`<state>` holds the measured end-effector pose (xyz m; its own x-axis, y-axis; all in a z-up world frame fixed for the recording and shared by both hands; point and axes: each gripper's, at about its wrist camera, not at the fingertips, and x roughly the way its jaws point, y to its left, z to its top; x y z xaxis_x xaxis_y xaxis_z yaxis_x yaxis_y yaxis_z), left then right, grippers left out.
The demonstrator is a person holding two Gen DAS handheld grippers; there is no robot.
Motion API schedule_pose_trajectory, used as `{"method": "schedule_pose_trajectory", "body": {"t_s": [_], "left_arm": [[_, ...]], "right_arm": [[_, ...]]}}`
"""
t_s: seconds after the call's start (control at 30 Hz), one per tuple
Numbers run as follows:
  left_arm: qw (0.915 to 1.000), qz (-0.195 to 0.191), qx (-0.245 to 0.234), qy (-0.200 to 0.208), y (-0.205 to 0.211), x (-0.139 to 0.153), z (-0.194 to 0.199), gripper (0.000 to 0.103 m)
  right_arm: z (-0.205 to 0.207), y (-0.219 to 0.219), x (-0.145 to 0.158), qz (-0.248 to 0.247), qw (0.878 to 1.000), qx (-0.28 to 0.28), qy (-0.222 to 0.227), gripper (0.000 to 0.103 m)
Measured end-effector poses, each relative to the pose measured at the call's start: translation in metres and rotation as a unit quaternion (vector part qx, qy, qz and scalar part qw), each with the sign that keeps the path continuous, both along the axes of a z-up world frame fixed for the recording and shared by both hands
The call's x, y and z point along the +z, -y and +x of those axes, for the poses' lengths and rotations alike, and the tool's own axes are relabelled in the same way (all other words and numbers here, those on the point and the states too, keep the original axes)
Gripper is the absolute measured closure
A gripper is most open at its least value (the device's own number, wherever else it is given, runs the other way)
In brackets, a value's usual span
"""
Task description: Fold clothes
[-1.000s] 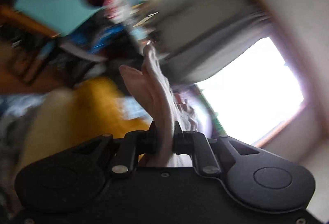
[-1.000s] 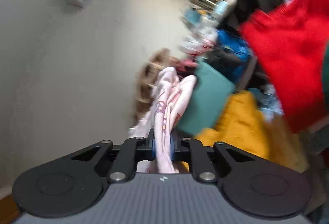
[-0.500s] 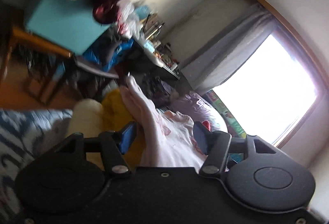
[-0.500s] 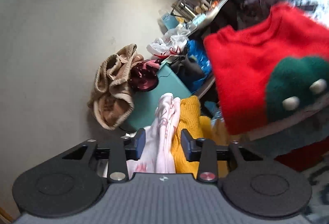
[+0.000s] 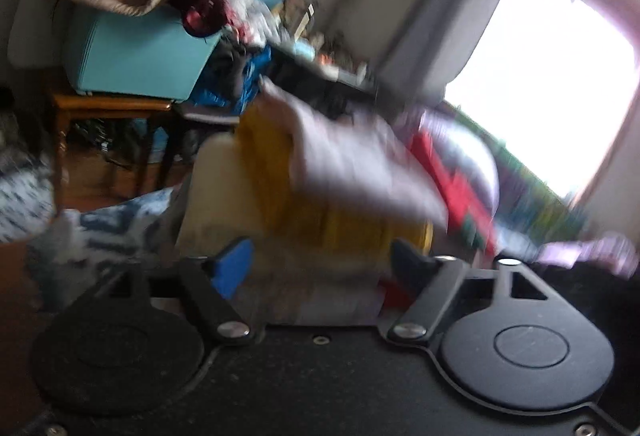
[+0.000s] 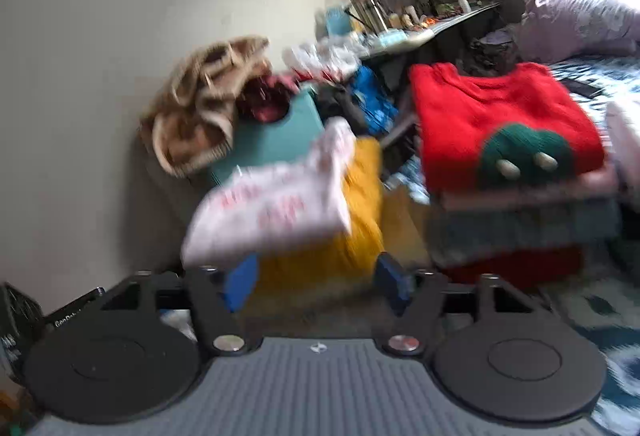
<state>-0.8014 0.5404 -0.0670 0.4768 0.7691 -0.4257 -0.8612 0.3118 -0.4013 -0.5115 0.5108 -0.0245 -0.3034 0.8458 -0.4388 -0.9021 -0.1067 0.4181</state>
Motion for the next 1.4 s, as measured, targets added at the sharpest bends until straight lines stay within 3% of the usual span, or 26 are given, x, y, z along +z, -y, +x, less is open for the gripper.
{"method": "schedule_pose_trajectory", "body": {"t_s": [0.1,0.23,0.43,0.57,0.77,0.87,1.0,1.4], "left_arm": [[0.9985,0.01,-0.007,-0.054,0.027,0.001,0.018,0.002],[0.9909,0.041,0.009,-0.127,0.058,0.024,0.042,0.0],[0.9776,0.097,0.014,-0.186,0.087,0.081,0.056,0.0],[0.9676,0.112,0.039,-0.223,0.092,0.11,0.06,0.0],[0.9675,0.07,0.074,-0.232,0.085,0.115,0.062,0.0],[0.9596,0.055,0.092,-0.26,0.083,0.115,0.068,0.0],[0.9628,0.036,0.101,-0.248,0.081,0.114,0.063,0.0],[0.9578,0.035,0.117,-0.26,0.082,0.109,0.051,0.0]], "right_arm": [[-0.009,0.029,-0.001,-0.02,0.998,-0.009,0.052,0.014],[-0.014,0.058,0.005,-0.035,0.996,-0.024,0.084,0.0],[-0.027,0.07,0.046,-0.036,0.987,-0.051,0.148,0.0],[-0.031,0.074,0.072,-0.025,0.983,-0.063,0.17,0.0],[-0.036,0.07,0.085,-0.034,0.981,-0.071,0.18,0.0],[-0.039,0.068,0.085,-0.043,0.98,-0.068,0.181,0.0],[-0.049,0.068,0.081,-0.051,0.979,-0.059,0.189,0.0],[-0.073,0.061,0.069,-0.072,0.978,-0.032,0.194,0.0]]}}
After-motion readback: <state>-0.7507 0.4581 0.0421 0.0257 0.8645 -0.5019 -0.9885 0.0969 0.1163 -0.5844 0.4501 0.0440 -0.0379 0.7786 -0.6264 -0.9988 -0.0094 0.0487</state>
